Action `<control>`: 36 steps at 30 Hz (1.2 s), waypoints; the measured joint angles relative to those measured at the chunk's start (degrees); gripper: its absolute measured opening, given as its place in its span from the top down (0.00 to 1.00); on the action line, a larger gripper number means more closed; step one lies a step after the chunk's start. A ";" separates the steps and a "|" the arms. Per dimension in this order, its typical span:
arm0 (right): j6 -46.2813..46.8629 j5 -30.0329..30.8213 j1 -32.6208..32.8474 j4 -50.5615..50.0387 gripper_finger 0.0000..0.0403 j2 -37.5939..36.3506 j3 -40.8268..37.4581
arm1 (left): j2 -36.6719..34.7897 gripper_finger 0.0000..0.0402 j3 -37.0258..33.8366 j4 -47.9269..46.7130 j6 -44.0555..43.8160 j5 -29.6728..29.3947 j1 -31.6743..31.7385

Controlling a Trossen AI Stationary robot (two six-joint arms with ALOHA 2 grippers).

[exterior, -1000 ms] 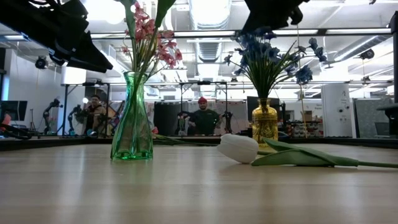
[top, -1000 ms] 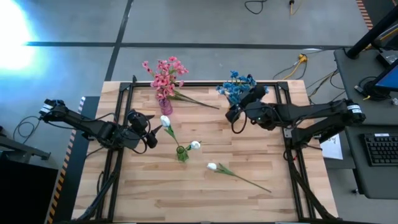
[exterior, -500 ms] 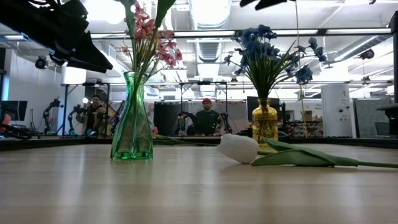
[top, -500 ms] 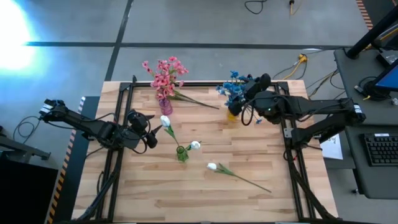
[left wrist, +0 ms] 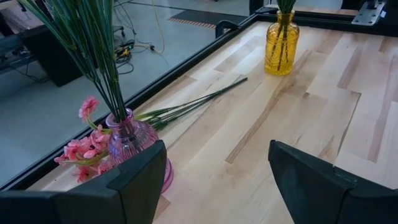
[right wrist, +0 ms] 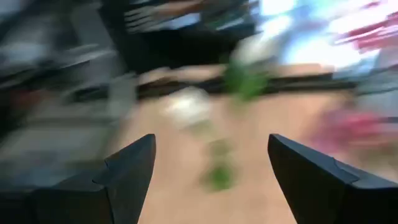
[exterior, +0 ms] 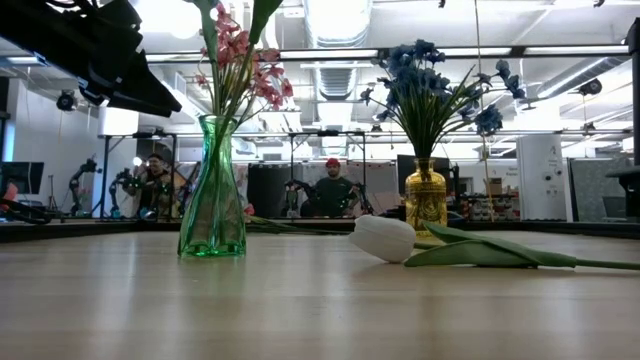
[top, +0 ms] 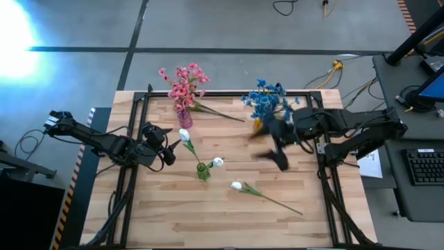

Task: Sort flowers into vase by color
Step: Put the white flower into the green vase

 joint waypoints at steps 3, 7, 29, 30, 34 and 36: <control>7.12 -8.98 2.07 -2.59 0.27 0.72 -1.93 | 0.00 0.33 0.00 0.02 -0.02 0.00 -0.01; 15.36 -9.00 5.04 -9.58 0.28 2.94 -3.71 | 0.00 0.33 0.00 0.02 -0.02 0.00 0.00; 21.71 -0.72 13.70 -19.06 0.40 32.36 -3.57 | 0.03 0.33 1.38 -0.58 -0.51 3.74 0.00; 21.36 -0.19 13.72 -18.46 0.40 32.81 -3.57 | 0.02 0.33 2.15 -1.44 -0.21 5.08 0.00; 19.73 3.60 13.76 -14.67 0.43 33.94 -3.55 | 0.02 0.33 6.00 -7.40 -0.03 8.02 -0.02; 18.93 5.98 13.84 -13.95 0.44 33.84 -3.55 | 0.02 0.33 8.03 -10.50 -0.02 8.00 -0.02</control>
